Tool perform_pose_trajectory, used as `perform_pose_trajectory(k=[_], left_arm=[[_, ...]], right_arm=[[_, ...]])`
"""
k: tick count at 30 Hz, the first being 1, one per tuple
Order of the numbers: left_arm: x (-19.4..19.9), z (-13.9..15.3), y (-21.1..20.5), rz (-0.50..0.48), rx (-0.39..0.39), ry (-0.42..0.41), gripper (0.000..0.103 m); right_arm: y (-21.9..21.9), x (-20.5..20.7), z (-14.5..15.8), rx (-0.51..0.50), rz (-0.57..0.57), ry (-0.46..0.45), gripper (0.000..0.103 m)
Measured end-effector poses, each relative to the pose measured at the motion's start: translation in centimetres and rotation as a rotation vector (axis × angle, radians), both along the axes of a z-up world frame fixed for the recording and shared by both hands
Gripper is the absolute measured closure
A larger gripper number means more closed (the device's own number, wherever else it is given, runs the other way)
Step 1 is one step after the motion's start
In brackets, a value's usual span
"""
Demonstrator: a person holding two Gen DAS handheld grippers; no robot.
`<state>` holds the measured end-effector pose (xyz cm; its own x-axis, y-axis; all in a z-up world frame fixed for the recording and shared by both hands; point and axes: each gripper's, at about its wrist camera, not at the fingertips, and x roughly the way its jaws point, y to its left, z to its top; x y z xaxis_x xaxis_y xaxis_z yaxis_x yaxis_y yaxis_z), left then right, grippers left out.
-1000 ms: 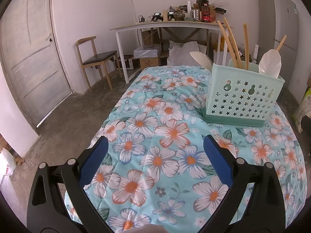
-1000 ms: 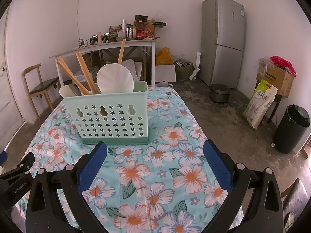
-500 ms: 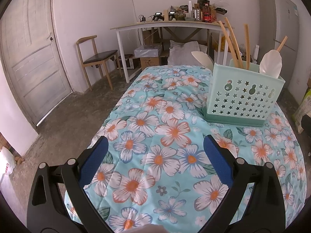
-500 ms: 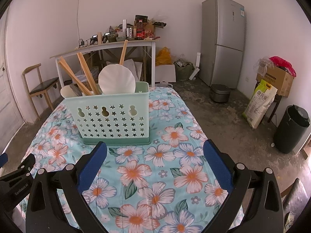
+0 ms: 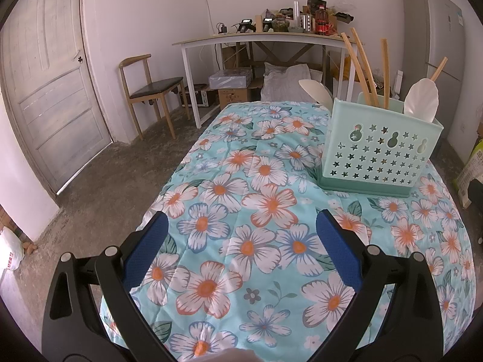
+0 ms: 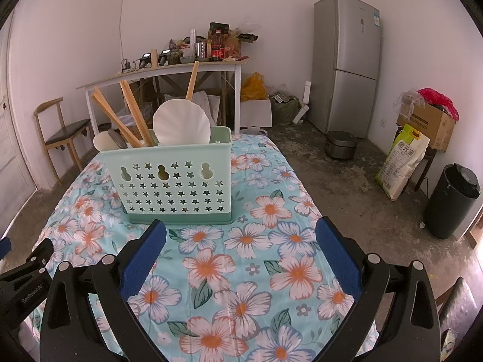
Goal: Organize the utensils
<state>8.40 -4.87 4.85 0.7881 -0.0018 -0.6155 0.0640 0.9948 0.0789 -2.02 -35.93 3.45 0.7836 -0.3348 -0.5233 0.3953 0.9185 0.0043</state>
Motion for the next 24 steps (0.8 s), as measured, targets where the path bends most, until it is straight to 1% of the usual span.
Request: perform_pose_trajectory(k=[24], left_arm=[[0.02,-0.02,-0.04,0.0,-0.003,0.0,0.008]], right_arm=[[-0.01,-0.05,-0.13,-0.001,0.0,0.004,0.007]])
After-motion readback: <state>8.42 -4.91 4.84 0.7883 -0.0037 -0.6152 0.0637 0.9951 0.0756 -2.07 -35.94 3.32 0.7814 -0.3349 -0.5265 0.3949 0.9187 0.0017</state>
